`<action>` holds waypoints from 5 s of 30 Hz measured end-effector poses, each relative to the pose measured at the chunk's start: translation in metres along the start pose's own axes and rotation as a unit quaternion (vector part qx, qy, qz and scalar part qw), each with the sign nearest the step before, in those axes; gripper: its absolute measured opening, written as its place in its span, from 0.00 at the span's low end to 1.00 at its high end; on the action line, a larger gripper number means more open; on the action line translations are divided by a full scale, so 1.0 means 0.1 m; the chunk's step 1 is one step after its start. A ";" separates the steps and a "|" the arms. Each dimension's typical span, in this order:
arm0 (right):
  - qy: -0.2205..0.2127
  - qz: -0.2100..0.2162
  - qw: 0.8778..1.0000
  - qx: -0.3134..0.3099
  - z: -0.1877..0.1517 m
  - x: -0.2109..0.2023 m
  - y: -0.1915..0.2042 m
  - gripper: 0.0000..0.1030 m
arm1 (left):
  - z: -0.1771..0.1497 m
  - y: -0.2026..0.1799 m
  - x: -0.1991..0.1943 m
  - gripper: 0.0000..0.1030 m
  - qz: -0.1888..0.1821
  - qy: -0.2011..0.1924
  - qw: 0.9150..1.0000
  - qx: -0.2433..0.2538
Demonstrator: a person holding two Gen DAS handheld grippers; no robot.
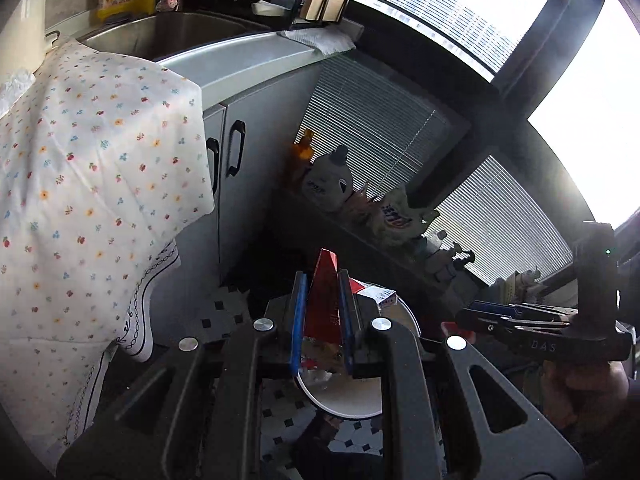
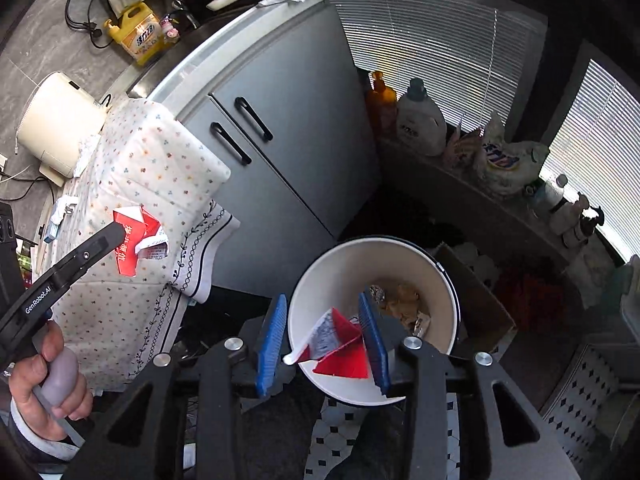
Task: Collect trash
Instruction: 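Carry the red wrapper to the white bin and open the left gripper, then move both tools back to the tissues on the cloth, then grasp a white tissue with the left gripper while the right gripper grasps another tissue, then carry both tissues to the white bin and open both grippers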
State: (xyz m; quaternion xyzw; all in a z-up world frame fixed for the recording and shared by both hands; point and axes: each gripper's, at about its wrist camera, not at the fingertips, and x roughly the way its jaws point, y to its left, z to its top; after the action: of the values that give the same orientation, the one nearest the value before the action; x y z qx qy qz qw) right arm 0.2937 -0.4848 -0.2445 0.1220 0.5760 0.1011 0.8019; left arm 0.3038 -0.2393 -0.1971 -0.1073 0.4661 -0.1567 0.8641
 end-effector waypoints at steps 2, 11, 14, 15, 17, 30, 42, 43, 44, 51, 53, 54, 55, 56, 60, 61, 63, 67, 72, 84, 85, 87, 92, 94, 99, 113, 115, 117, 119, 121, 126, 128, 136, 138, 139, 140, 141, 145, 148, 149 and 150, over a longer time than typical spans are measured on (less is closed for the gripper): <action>0.007 -0.002 1.000 0.006 -0.08 0.02 -0.13 0.41 | -0.08 -0.08 0.08 0.15 -0.002 0.007 1.000 -0.001; 0.009 -0.017 1.000 0.010 -0.30 -0.10 -0.62 0.50 | -0.41 -0.39 0.47 0.15 -0.008 0.032 0.999 -0.016; 0.004 -0.022 1.000 0.016 -0.32 -0.20 -0.78 0.52 | -0.48 -0.51 0.58 0.15 -0.013 0.039 0.999 -0.016; 0.002 -0.024 1.000 0.019 -0.33 -0.23 -0.83 0.52 | -0.49 -0.56 0.61 0.15 -0.015 0.042 0.999 -0.015; -0.001 -0.026 0.999 0.024 -0.35 -0.29 -0.92 0.53 | -0.51 -0.65 0.67 0.15 -0.019 0.046 0.999 -0.011; -0.021 -0.017 0.999 0.033 -0.39 -0.45 -1.06 0.59 | -0.45 -0.80 0.57 0.62 -0.017 0.029 0.999 -0.009; -0.047 0.016 0.999 -0.006 -0.14 -0.49 -0.48 0.76 | -0.24 -0.36 -0.03 0.76 0.033 -0.027 0.998 -0.037; -0.049 0.019 0.999 -0.010 -0.11 -0.49 -0.41 0.78 | -0.21 -0.31 -0.10 0.79 0.038 -0.034 0.998 -0.041; -0.052 0.022 0.998 -0.013 -0.08 -0.50 -0.34 0.81 | -0.18 -0.26 -0.16 0.80 0.044 -0.041 0.997 -0.044; -0.082 0.032 0.995 -0.043 0.20 -0.50 0.25 0.92 | 0.00 0.24 -0.63 0.92 0.087 -0.090 0.990 -0.067; -0.085 0.037 0.994 -0.052 0.30 -0.47 0.44 0.92 | 0.05 0.43 -0.75 0.93 0.100 -0.104 0.987 -0.075; -0.087 0.039 0.994 -0.056 0.35 -0.45 0.55 0.92 | 0.08 0.53 -0.81 0.93 0.106 -0.110 0.985 -0.081; -0.088 0.040 0.993 -0.061 0.39 -0.43 0.66 0.92 | 0.11 0.64 -0.87 0.93 0.111 -0.115 0.983 -0.087; -0.089 0.042 0.993 -0.065 0.44 -0.41 0.76 0.92 | 0.14 0.75 -0.93 0.93 0.116 -0.119 0.982 -0.092; -0.093 0.054 0.991 -0.086 0.62 -0.31 1.23 0.92 | 0.25 1.19 -1.16 0.93 0.138 -0.137 0.975 -0.105; -0.094 0.055 0.990 -0.091 0.67 -0.29 1.34 0.92 | 0.27 1.31 -1.21 0.93 0.142 -0.141 0.974 -0.110; -0.096 0.059 0.988 -0.102 0.76 -0.23 1.58 0.92 | 0.32 1.54 -1.30 0.93 0.147 -0.150 0.970 -0.123; -0.097 0.066 0.985 -0.123 0.92 -0.10 2.04 0.92 | 0.41 1.99 -1.48 0.93 0.152 -0.168 0.963 -0.146; -0.099 0.072 0.981 -0.150 1.09 0.10 2.58 0.92 | 0.47 2.51 -1.67 0.93 0.164 -0.188 0.954 -0.165; -0.097 0.085 0.975 -0.181 1.44 0.60 3.68 0.92 | 0.67 3.56 -1.79 0.72 0.163 -0.182 0.949 -0.198; -0.095 0.085 0.975 -0.183 1.46 0.64 3.75 0.92 | 0.69 3.62 -1.77 0.70 0.162 -0.179 0.950 -0.197; -0.093 0.085 0.974 -0.187 1.49 0.70 3.87 0.92 | 0.71 3.72 -1.73 0.67 0.160 -0.171 0.952 -0.195; -0.092 0.083 0.972 -0.197 1.58 0.80 4.09 0.92 | 0.79 3.93 -1.56 0.62 0.163 -0.148 0.955 -0.197; -0.091 0.082 0.973 -0.198 1.62 0.84 4.15 0.92 | 0.83 4.00 -1.46 0.59 0.173 -0.133 0.957 -0.193; -0.086 0.079 0.972 -0.205 1.70 0.95 4.34 0.92 | 0.90 4.11 -1.26 0.12 0.182 -0.084 0.965 -0.171; -0.055 0.113 0.951 -0.283 1.89 1.46 5.31 0.68 | 0.94 4.40 -1.98 0.10 0.174 -0.183 0.947 -0.199; -0.050 0.113 0.947 -0.295 1.93 1.55 5.47 0.64 | 0.92 4.49 -2.01 0.10 0.176 -0.186 0.944 -0.208; -0.042 0.114 0.945 -0.304 1.95 1.66 5.61 0.61 | 0.92 4.57 -2.03 0.10 0.179 -0.187 0.942 -0.214; -0.033 0.114 0.943 -0.312 1.95 1.77 5.73 0.60 | 0.92 4.63 -2.05 0.10 0.183 -0.187 0.940 -0.216; -0.025 0.111 0.940 -0.322 1.94 1.90 5.83 0.60 | 0.92 4.70 -2.07 0.10 0.186 -0.188 0.939 -0.221; -0.009 0.077 0.927 -0.367 1.86 2.17 5.97 0.30 | 0.91 4.76 -2.06 0.10 0.190 -0.187 0.936 -0.229; 0.008 0.080 0.923 -0.376 1.86 2.13 5.98 0.06 | 0.92 4.73 -2.05 0.10 0.192 -0.185 0.937 -0.226; -0.014 0.114 0.929 -0.351 1.82 1.68 5.61 0.05 | 0.99 4.40 -2.04 0.10 0.184 -0.191 0.943 -0.199; -0.020 0.118 0.933 -0.340 1.84 1.56 5.44 0.05 | 0.99 4.30 -2.01 0.10 0.178 -0.189 0.946 -0.193; -0.023 0.118 0.935 -0.335 1.83 1.51 5.37 0.05 | 1.00 4.25 -1.98 0.10 0.175 -0.186 0.948 -0.189; -0.025 0.119 0.937 -0.329 1.83 1.47 5.29 0.05 | 1.00 4.20 -1.95 0.10 0.172 -0.183 0.950 -0.186; -0.026 0.119 0.939 -0.323 1.82 1.43 5.22 0.05 | 1.00 4.16 -1.92 0.10 0.170 -0.181 0.951 -0.183; -0.028 0.114 0.946 -0.303 1.77 1.32 4.93 0.06 | 0.98 3.97 -1.81 0.10 0.159 -0.170 0.957 -0.174; -0.030 0.112 0.950 -0.292 1.70 1.22 4.72 0.06 | 0.93 3.80 -1.74 0.10 0.152 -0.166 0.960 -0.168; -0.030 0.111 0.950 -0.289 1.67 1.18 4.66 0.06 | 0.92 3.74 -1.71 0.10 0.149 -0.164 0.961 -0.166; -0.032 0.110 0.951 -0.286 1.63 1.14 4.58 0.06 | 0.90 3.68 -1.69 0.10 0.147 -0.163 0.962 -0.164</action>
State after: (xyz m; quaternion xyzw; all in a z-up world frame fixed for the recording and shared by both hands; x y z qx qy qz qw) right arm 0.4750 -0.0280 -0.1541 -0.0467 0.4801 0.3454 0.8050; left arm 0.3550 0.1689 -0.1395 -0.2016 0.3488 0.0701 0.9126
